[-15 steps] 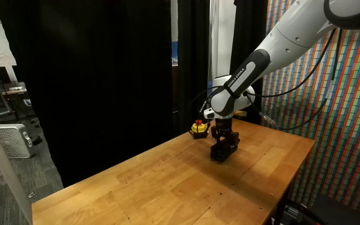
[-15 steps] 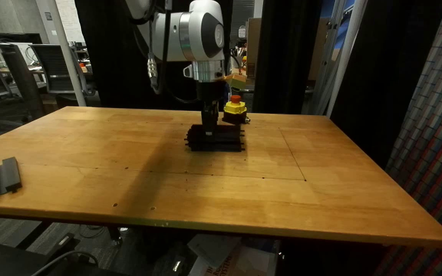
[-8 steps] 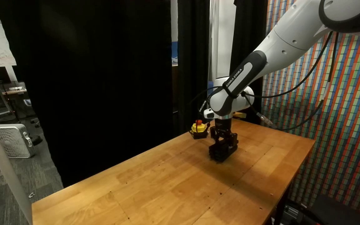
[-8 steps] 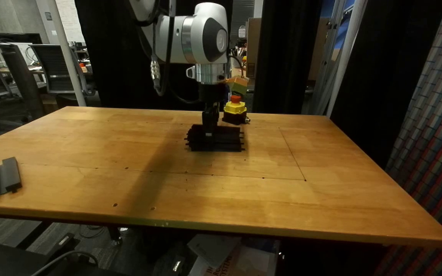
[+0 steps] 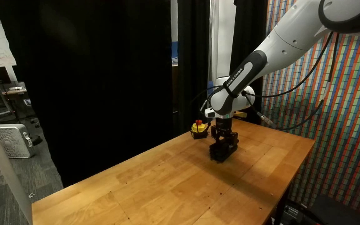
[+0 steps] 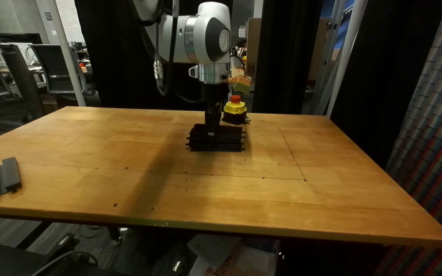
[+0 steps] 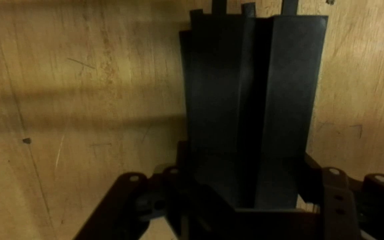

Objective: Stack the black pieces together

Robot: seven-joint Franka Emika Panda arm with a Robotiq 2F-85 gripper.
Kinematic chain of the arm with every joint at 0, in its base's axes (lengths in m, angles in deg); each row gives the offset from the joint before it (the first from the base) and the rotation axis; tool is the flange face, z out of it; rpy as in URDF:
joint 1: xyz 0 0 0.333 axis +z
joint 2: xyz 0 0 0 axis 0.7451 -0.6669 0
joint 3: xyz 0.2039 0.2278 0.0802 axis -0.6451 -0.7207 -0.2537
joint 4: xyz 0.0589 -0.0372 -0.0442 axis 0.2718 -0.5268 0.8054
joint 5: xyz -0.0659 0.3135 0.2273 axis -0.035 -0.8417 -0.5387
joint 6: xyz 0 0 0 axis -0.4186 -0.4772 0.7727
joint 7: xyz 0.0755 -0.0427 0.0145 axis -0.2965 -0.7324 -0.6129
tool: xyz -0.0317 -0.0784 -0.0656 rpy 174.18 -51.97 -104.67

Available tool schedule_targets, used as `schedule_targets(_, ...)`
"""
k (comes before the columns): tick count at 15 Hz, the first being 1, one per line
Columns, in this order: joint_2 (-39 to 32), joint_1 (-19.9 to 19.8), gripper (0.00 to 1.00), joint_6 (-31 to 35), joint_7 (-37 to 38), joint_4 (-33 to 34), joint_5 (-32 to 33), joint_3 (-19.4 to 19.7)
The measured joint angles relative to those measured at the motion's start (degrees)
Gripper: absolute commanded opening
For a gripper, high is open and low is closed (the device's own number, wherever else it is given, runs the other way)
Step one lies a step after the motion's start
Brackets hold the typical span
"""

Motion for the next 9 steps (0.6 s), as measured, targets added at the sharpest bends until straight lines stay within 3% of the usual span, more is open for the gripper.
schedule_targets(9, -0.14, -0.07, 0.46, -0.07, -3.43, -0.01, 0.00, 0.00)
